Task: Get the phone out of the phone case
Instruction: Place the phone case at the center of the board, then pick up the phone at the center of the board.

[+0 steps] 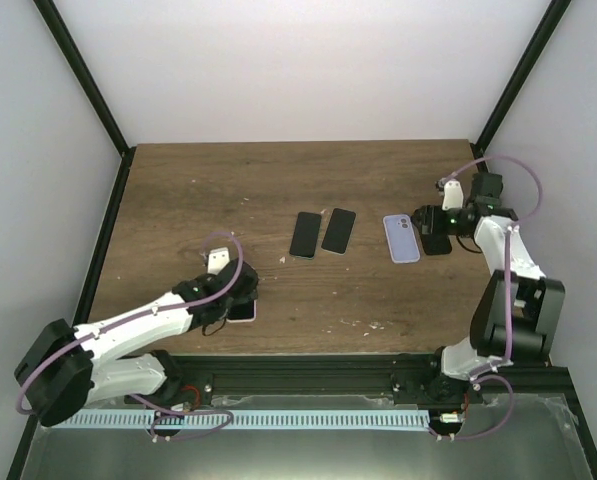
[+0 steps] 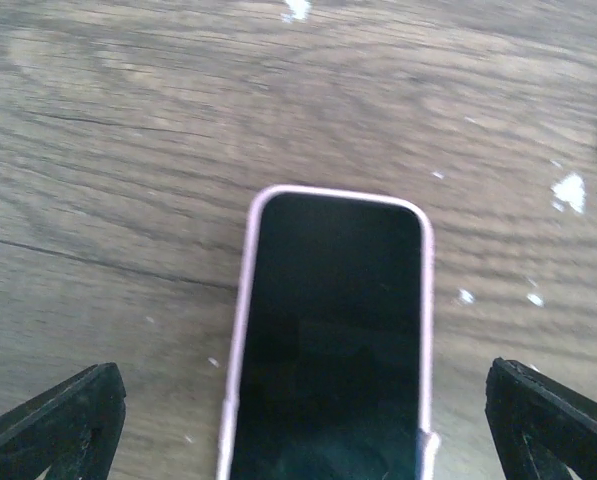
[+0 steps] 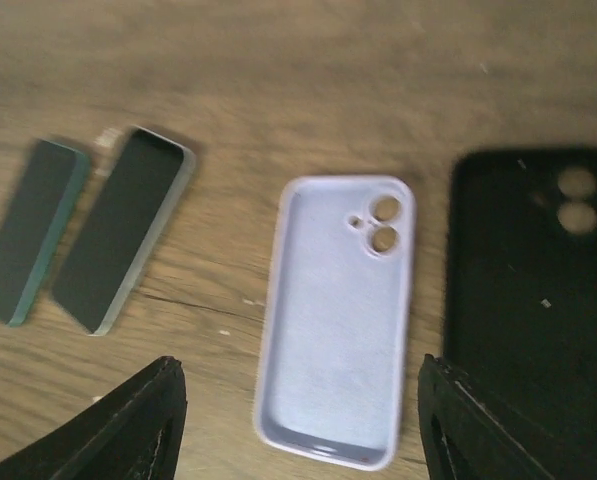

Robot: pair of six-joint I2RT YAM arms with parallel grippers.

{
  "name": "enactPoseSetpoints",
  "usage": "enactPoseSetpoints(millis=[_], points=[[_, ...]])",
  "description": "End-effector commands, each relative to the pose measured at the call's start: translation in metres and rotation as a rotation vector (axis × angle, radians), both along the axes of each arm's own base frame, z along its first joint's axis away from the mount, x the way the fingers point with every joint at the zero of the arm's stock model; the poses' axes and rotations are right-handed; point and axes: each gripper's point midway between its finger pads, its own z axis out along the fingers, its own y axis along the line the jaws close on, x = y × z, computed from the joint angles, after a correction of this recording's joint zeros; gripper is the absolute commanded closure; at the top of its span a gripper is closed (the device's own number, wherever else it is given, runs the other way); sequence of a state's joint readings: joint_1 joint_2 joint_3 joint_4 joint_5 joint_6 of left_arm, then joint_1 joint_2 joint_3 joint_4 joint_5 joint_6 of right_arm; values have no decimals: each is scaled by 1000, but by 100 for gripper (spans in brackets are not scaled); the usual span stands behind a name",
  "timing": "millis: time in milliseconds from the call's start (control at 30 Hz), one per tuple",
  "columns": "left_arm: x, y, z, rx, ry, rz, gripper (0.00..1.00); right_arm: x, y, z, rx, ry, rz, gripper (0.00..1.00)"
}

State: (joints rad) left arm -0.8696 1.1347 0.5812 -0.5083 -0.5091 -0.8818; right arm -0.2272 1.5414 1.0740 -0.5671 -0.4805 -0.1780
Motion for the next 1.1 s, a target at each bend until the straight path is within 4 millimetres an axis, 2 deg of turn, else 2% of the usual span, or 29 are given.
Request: enactPoseSetpoints(millis=[0, 100, 167, 267, 400, 567, 667, 833, 933, 1067], points=[[16, 19, -11, -1, 30, 53, 0, -12, 30, 51, 126, -151, 107, 35], [30, 25, -19, -63, 64, 71, 0, -45, 80, 86, 345, -284, 366, 35], [37, 28, -24, -83, 86, 78, 0, -61, 94, 94, 407, -355, 435, 33], [42, 28, -30, -110, 109, 71, 0, -71, 101, 102, 401, -399, 487, 32], [49, 19, -40, -130, 141, 31, 0, -73, 102, 93, 425, -362, 487, 32], [59, 0, -50, -180, 180, -28, 0, -72, 103, 91, 455, -338, 492, 31], [62, -19, -56, -234, 218, -92, 1, -74, 103, 91, 446, -344, 492, 31], [56, -66, -51, -363, 234, -278, 13, -76, 104, 94, 438, -356, 496, 31], [40, -98, -48, -383, 259, -402, 17, -76, 104, 93, 440, -349, 495, 31], [0, -146, -35, -421, 280, -624, 23, -76, 103, 91, 443, -344, 493, 30]])
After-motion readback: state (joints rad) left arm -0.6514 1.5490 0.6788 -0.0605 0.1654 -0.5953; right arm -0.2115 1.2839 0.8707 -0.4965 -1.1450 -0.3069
